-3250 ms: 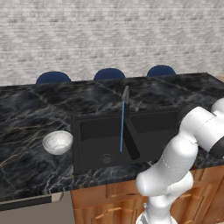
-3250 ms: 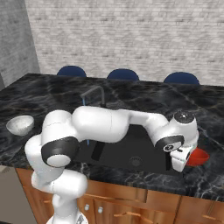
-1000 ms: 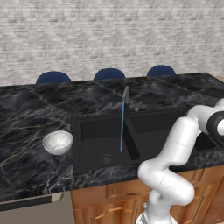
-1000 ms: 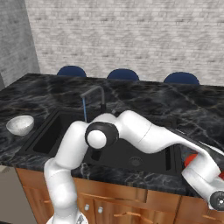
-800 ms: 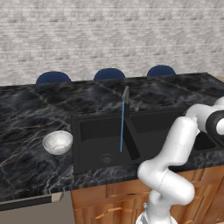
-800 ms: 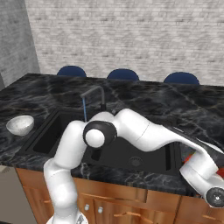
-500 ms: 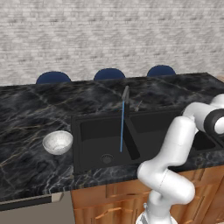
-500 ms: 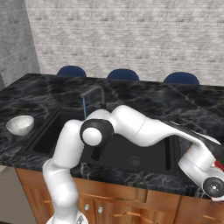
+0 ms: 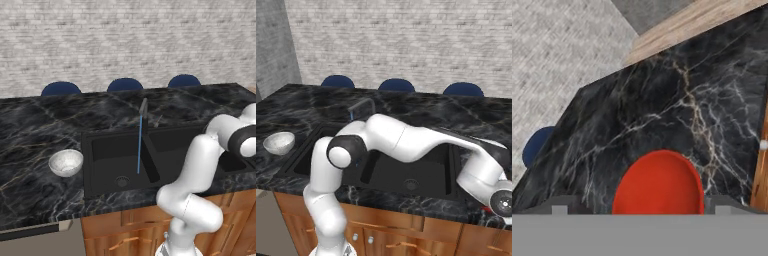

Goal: Rinse each bowl for a few seconds and place them down in the sink or on the counter.

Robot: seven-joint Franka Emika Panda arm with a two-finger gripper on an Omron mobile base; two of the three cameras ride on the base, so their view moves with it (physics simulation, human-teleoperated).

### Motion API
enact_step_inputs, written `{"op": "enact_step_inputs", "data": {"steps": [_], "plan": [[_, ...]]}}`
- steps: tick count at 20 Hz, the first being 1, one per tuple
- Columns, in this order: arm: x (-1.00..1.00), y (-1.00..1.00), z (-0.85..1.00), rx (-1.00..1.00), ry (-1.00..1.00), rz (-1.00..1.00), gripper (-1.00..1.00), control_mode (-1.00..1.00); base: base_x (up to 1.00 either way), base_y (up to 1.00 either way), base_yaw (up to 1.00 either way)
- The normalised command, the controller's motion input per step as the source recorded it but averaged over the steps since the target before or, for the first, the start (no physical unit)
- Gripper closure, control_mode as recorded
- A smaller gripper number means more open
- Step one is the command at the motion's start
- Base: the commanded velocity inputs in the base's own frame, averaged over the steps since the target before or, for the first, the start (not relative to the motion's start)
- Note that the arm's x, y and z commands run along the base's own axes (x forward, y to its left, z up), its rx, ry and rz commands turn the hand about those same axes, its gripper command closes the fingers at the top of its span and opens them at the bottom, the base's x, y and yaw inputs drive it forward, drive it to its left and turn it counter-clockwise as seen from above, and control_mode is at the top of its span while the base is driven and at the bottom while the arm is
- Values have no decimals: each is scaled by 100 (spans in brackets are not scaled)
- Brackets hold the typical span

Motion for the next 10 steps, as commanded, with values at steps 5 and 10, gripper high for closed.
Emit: {"op": "enact_step_inputs", "data": {"steps": [5, 10], "plan": [[-78, 47, 55, -6, -5, 8, -100, -100, 0, 0, 0], [-48, 66, 70, -9, -4, 7, -100, -100, 0, 0, 0]]}}
